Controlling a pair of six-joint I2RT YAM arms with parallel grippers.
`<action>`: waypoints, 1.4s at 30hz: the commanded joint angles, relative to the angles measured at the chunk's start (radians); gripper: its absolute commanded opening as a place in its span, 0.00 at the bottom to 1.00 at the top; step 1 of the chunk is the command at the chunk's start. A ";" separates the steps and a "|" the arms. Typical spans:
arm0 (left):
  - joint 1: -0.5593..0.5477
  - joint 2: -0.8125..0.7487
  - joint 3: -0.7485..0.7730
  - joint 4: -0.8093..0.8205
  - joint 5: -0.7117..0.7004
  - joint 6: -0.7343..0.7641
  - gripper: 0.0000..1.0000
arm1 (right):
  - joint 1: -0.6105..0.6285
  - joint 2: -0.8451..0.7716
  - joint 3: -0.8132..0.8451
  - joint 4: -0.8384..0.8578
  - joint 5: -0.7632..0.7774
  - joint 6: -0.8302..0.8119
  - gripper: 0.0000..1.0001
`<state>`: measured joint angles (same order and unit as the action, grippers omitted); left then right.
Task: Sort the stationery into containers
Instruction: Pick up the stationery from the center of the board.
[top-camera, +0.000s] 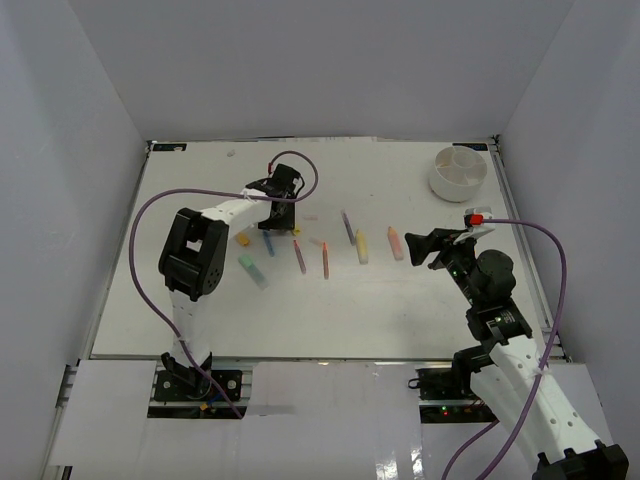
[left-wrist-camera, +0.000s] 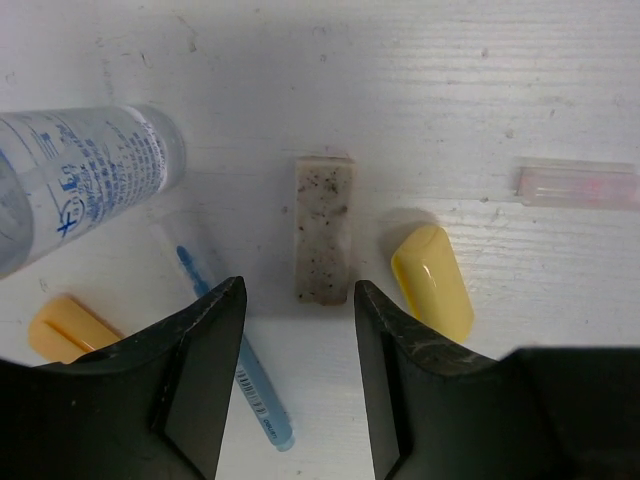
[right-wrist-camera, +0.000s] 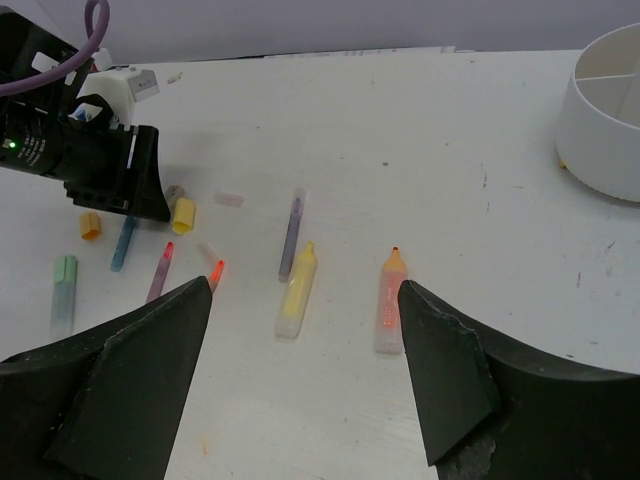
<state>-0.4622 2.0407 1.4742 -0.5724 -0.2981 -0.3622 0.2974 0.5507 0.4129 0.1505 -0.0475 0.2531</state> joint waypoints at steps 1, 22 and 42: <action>0.010 -0.001 0.041 0.000 0.013 0.012 0.58 | 0.002 -0.003 -0.003 0.017 0.018 -0.006 0.83; 0.022 0.009 0.028 0.019 0.071 0.042 0.31 | 0.002 0.006 -0.017 0.024 0.020 -0.014 0.86; -0.052 -0.523 -0.262 0.271 0.421 0.393 0.16 | 0.016 0.402 0.392 -0.126 -0.348 0.029 0.86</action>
<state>-0.4824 1.6146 1.2716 -0.4088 0.0189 -0.0895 0.3008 0.9024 0.6865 0.0448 -0.2611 0.2405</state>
